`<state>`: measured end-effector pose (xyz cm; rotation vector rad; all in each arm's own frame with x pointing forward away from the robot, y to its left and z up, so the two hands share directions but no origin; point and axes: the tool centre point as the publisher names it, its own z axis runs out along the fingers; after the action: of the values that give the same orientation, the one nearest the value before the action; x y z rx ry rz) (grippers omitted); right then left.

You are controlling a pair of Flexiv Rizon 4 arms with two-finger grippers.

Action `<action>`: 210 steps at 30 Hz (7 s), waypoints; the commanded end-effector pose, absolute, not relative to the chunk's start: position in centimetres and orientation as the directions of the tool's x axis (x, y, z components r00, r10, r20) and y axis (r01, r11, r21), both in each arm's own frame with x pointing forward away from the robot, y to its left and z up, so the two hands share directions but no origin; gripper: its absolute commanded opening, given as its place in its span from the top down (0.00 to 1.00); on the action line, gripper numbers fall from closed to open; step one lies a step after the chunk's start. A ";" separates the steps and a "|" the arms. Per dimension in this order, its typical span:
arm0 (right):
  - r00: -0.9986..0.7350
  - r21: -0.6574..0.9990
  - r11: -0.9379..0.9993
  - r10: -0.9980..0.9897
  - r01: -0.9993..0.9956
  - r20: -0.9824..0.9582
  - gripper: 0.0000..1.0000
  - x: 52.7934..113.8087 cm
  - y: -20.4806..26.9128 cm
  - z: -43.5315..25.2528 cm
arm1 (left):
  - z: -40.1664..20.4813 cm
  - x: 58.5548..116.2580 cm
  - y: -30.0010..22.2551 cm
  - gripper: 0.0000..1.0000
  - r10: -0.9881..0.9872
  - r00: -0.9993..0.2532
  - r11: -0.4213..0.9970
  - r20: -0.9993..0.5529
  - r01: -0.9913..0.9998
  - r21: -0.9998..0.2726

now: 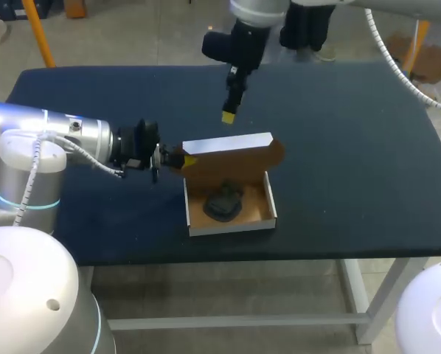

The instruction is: Assemble the packaging by folding the flat box into shape, placing the metal phone stand inside, and closing the box properly

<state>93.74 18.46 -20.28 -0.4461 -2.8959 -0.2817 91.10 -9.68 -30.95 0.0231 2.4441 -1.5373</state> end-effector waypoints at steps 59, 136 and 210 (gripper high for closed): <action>-0.396 -0.166 0.443 0.882 0.881 0.255 0.00 92.1 15.8 -21.3 | -33.0 86.5 -10.0 1.00 -0.029 -0.721 0.513 -0.692 0.583 -0.630; 0.035 -0.324 0.053 0.965 0.945 0.259 0.61 84.6 11.2 -31.3 | -36.1 85.2 -10.5 1.00 0.064 -0.505 0.507 -0.860 0.759 -0.408; -0.116 -0.277 0.220 0.930 0.935 0.350 0.65 81.0 9.9 -35.6 | -33.6 81.7 -5.2 0.54 -0.014 -0.477 0.537 -0.879 0.738 -0.408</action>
<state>81.06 9.96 -35.55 -1.7209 -2.0552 -0.0140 83.11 -6.27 -34.91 0.6026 1.8463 -1.0407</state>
